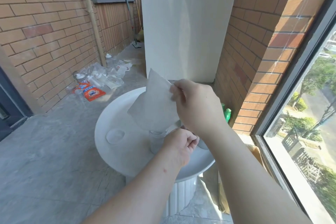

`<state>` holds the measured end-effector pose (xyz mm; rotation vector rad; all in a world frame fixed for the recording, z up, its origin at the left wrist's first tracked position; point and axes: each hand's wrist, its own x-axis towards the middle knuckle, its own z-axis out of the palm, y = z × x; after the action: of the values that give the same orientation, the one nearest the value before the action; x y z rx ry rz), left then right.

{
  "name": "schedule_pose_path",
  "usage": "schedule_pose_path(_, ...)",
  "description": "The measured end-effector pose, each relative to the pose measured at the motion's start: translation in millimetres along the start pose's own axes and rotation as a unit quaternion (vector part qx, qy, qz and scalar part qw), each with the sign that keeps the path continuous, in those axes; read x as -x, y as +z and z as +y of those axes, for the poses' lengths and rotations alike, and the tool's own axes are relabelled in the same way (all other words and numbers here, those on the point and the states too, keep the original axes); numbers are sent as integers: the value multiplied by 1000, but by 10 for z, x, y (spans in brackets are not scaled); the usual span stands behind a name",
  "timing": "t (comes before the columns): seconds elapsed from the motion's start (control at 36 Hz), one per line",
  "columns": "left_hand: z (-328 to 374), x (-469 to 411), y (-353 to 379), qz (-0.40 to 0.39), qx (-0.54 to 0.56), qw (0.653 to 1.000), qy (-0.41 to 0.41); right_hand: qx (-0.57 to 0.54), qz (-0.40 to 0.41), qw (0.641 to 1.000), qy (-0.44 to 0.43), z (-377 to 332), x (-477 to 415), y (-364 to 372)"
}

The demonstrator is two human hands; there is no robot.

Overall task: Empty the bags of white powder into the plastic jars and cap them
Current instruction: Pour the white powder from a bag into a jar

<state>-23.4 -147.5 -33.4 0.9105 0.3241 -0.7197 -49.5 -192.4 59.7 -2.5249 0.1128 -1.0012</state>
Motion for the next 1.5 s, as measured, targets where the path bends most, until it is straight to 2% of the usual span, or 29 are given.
schedule_pose_path(0.06, 3, 8, 7, 3, -5, 1000, 1, 12, 18, 1000, -11, 8, 12, 5)
schedule_pose_path(0.14, -3, -16, 2, -2, -3, 1000, 2, 8, -2, 1000, -18, 2, 6, -2)
schedule_pose_path(0.33, -5, -3, 5, -3, -8, 1000, 6, 13, 51, 998, -27, -1, 8, 2)
schedule_pose_path(0.42, 6, 17, 7, 0, -2, 1000, 3, 4, 20, 999, -28, 4, 9, 6)
schedule_pose_path(0.47, 9, 23, 14, 2, -1, 1000, 4, 12, 49, 998, -28, 14, 7, -4)
schedule_pose_path(0.56, 16, 37, 29, 8, -4, 1000, 2, 3, 26, 1000, -15, 25, -3, -5)
schedule_pose_path(0.61, 20, 55, 33, 16, -10, 1000, 5, 8, 62, 998, -18, 26, -4, -13)
schedule_pose_path(0.69, 25, 67, 39, 14, -5, 1000, 5, 1, 40, 999, -7, 15, -12, -15)
schedule_pose_path(0.75, 26, 74, 41, 16, -13, 1000, 7, 8, 65, 998, -16, 17, -9, -19)
schedule_pose_path(0.83, 22, 82, 42, 12, -7, 1000, 2, -2, 32, 999, -12, 27, -3, -10)
schedule_pose_path(0.89, 23, 86, 42, 12, -6, 1000, 2, 5, 56, 998, -20, 40, 9, -13)
schedule_pose_path(0.97, 21, 72, 46, 13, 4, 1000, -3, -2, 35, 999, -14, 40, 3, -20)
schedule_pose_path(1.03, 21, 61, 50, 14, 8, 1000, -1, 3, 60, 998, -21, 46, 4, -26)
schedule_pose_path(1.11, 16, 44, 53, 15, 9, 1000, -4, 4, 38, 999, -19, 53, 3, -23)
schedule_pose_path(1.17, 18, 53, 62, 13, 1, 1000, -1, 11, 59, 998, -24, 72, 18, -18)
schedule_pose_path(1.25, 26, 60, 80, 19, 9, 1000, -1, 0, 46, 999, -11, 104, 21, -9)
schedule_pose_path(1.31, 31, 79, 98, 22, 11, 1000, 1, -2, 80, 997, -16, 132, 30, -11)
schedule_pose_path(1.44, 18, 126, 108, 28, 19, 999, 4, -11, 98, 995, -9, 176, 63, -11)
schedule_pose_path(1.5, 18, 158, 105, 31, 24, 999, 5, -22, 81, 996, -4, 188, 76, -12)
